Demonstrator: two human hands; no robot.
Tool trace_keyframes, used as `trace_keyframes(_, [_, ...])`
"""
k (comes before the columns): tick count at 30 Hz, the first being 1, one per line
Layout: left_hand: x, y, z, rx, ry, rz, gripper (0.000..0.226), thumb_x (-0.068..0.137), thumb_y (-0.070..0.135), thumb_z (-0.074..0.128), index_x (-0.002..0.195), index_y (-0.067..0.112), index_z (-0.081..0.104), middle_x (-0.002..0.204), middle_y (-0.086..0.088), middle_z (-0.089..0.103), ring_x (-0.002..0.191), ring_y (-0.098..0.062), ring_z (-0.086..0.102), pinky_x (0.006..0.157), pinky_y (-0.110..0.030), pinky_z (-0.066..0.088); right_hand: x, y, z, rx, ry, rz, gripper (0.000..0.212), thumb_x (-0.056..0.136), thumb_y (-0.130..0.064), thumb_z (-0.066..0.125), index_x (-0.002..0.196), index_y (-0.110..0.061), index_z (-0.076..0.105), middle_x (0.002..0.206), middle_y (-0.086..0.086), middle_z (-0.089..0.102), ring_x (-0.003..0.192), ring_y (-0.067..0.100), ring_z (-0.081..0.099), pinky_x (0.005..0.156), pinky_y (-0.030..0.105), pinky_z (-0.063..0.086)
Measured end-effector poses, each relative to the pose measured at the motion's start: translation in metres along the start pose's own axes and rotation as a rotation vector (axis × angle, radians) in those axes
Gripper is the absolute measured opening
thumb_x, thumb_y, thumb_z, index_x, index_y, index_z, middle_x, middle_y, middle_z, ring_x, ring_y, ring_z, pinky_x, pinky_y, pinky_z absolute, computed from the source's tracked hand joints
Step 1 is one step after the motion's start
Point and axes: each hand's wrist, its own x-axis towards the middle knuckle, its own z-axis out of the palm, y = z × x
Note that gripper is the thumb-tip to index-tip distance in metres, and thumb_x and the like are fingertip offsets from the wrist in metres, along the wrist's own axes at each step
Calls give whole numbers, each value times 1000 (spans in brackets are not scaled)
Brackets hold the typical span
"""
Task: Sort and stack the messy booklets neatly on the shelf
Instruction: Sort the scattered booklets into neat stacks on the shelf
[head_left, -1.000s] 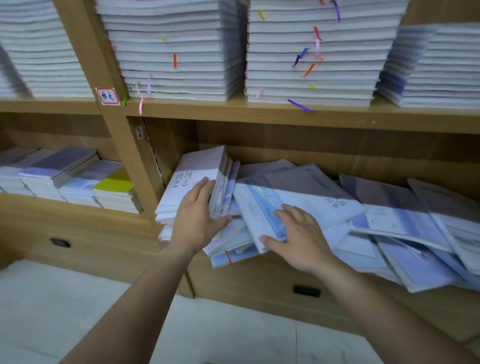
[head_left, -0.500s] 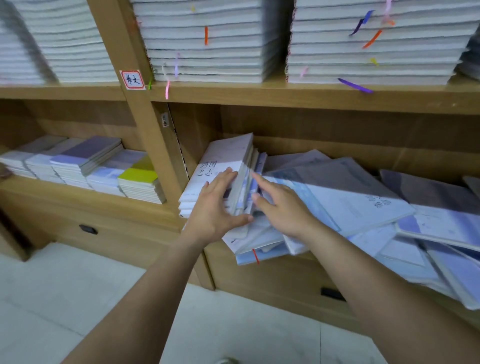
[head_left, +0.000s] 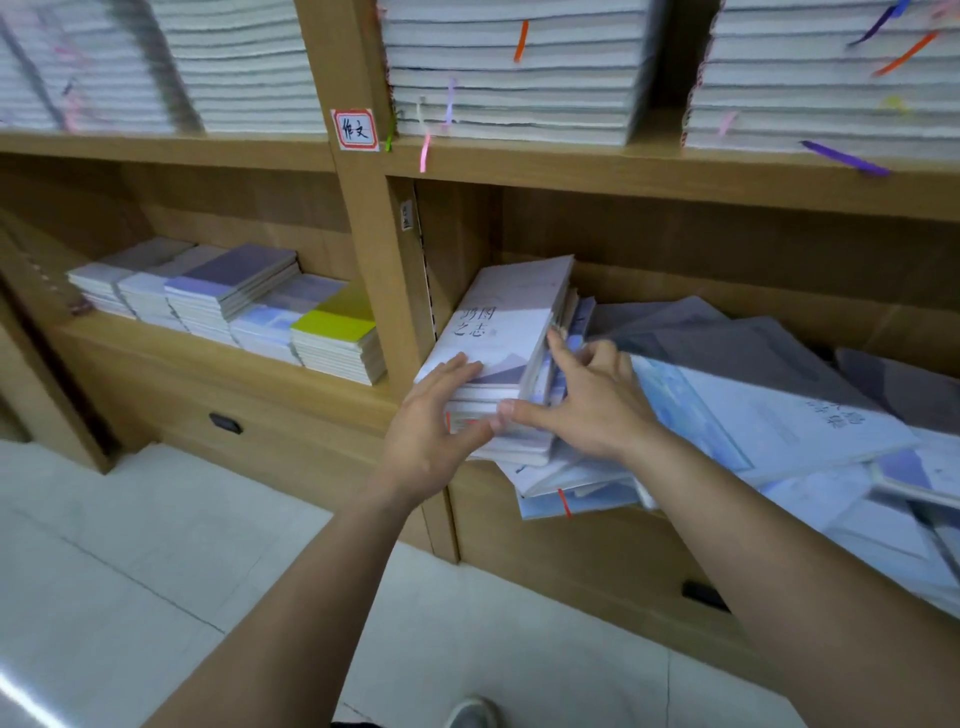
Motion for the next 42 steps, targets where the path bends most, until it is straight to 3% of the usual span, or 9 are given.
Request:
trace_keyframes(6, [-8, -20, -2, 71, 125, -93, 57, 83, 50, 69, 134, 29, 58, 146, 5, 48, 135, -12, 42, 111, -29, 35, -1, -1, 7, -101, 86, -31, 123, 61, -100, 34, 158, -35, -2, 140, 9, 27, 129, 33, 33, 105, 42, 38])
trace_keyframes(9, [-9, -26, -1, 34, 213, -203, 53, 84, 44, 74, 133, 29, 57, 127, 4, 50, 116, -15, 51, 104, -32, 42, -4, -2, 9, -129, 143, -29, 122, 62, -98, 28, 159, -32, -2, 137, 11, 34, 124, 33, 40, 100, 40, 42])
trace_keyframes(13, [-11, -22, 4, -100, 188, -316, 61, 81, 46, 77, 134, 35, 49, 119, 5, 41, 98, -14, 62, 92, -37, 53, -10, -7, 19, -98, 279, -135, 103, 80, -83, 45, 156, -40, -11, 147, 15, 33, 123, 35, 46, 94, 43, 48])
trace_keyframes(18, [-15, -22, 9, -134, 136, -319, 75, 76, 41, 83, 139, 38, 41, 125, 7, 42, 102, -15, 61, 87, -36, 55, -12, -7, 21, -46, 158, -340, 90, 78, -65, 71, 152, -48, 24, 164, -14, -11, 148, 25, 21, 103, 42, 45])
trace_keyframes(23, [-5, -21, 13, -139, 181, -319, 69, 76, 40, 83, 133, 35, 45, 121, 3, 53, 91, -13, 60, 74, -23, 47, -2, -4, 17, -78, 168, -352, 77, 86, -47, 73, 151, -44, 31, 166, -13, -13, 136, 23, 46, 87, 33, 50])
trace_keyframes(28, [9, -20, 13, -246, 188, -338, 69, 78, 35, 83, 136, 24, 46, 127, -2, 46, 88, -7, 65, 84, -28, 55, 16, -2, 6, -9, 137, -285, 76, 85, -39, 77, 149, -43, 37, 167, -13, -11, 121, 18, 59, 87, 33, 52])
trace_keyframes(33, [3, -21, 14, -266, 117, -430, 57, 85, 23, 74, 134, 14, 46, 134, -2, 48, 105, -15, 62, 88, -29, 49, 29, 4, 2, -43, 174, -272, 76, 85, -41, 76, 150, -41, 36, 168, -8, 2, 131, 26, 51, 100, 41, 50])
trace_keyframes(37, [-2, -6, 23, -223, -114, -358, 83, 75, 46, 68, 149, 24, 39, 141, 9, 52, 131, -13, 48, 107, -32, 41, 36, 10, -8, -10, 215, -201, 78, 85, -37, 76, 151, -37, 35, 157, 4, 35, 132, 31, 48, 100, 42, 49])
trace_keyframes(42, [16, 12, 30, -167, -104, -310, 52, 94, 27, 63, 143, 20, 46, 104, 24, 46, 102, -1, 43, 66, -6, 32, 44, 15, -10, -20, 266, -113, 75, 88, -37, 72, 152, -30, 34, 127, 11, 60, 112, 34, 60, 88, 40, 53])
